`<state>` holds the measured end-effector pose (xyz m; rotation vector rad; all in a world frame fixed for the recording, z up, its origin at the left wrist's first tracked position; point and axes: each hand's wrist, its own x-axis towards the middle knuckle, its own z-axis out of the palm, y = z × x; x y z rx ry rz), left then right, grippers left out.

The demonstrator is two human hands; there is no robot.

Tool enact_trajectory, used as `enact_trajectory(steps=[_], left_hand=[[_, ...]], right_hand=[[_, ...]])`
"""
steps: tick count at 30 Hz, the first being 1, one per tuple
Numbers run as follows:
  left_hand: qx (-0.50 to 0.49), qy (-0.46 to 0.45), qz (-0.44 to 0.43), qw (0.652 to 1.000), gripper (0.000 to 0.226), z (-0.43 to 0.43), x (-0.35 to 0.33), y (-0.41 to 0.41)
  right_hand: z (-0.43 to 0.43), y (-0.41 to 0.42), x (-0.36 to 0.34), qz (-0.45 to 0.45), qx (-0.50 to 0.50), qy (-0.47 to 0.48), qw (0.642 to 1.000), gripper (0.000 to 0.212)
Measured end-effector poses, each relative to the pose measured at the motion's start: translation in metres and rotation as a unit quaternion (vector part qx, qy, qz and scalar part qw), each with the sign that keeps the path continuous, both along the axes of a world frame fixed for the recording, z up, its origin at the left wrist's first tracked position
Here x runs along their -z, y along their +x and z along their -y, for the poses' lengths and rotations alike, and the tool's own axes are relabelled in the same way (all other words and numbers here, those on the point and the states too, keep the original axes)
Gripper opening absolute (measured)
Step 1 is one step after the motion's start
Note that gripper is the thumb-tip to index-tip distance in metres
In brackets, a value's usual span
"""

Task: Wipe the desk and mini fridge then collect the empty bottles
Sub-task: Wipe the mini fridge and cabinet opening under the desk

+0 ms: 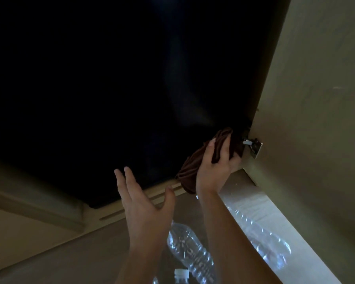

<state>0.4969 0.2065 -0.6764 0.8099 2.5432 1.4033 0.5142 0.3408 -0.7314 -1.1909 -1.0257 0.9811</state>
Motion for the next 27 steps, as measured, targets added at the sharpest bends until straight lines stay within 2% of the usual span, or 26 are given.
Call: enact_trajectory(steps=[3, 8, 9, 12, 14, 17, 21, 24, 27], left_hand=[[0.003, -0.001, 0.005, 1.0, 0.092, 0.003, 0.004, -0.002], [0.004, -0.014, 0.01, 1.0, 0.093, 0.014, 0.009, -0.002], [0.006, -0.016, 0.005, 1.0, 0.093, 0.016, 0.009, -0.003], [0.009, -0.011, -0.009, 1.0, 0.093, 0.021, 0.01, -0.006], [0.01, -0.016, -0.019, 1.0, 0.093, 0.022, 0.011, -0.01], [0.007, -0.02, -0.007, 1.0, 0.092, 0.024, 0.009, -0.014], [-0.006, -0.011, 0.003, 1.0, 0.092, 0.028, 0.006, -0.021], [-0.024, -0.025, -0.016, 0.999, 0.092, 0.037, 0.01, -0.031], [-0.044, -0.038, -0.019, 0.998, 0.094, 0.048, 0.014, -0.044]], right_hand=[[-0.004, 0.004, 0.012, 0.008, 0.012, -0.074, 0.997, 0.044], [-0.01, 0.007, 0.014, -0.01, 0.027, -0.115, 0.993, 0.043], [-0.01, 0.007, 0.008, -0.016, 0.025, -0.108, 0.994, 0.043], [-0.011, 0.006, -0.016, -0.012, 0.033, -0.003, 0.999, 0.041], [-0.012, 0.002, -0.027, -0.022, 0.034, 0.021, 0.999, 0.041], [-0.012, 0.0, -0.017, -0.031, 0.042, -0.02, 0.998, 0.041], [-0.009, 0.01, 0.016, 0.004, 0.014, -0.159, 0.987, 0.043], [-0.008, 0.015, 0.018, 0.022, -0.001, -0.168, 0.986, 0.045], [0.008, 0.003, 0.008, 0.019, -0.011, -0.115, 0.993, 0.044]])
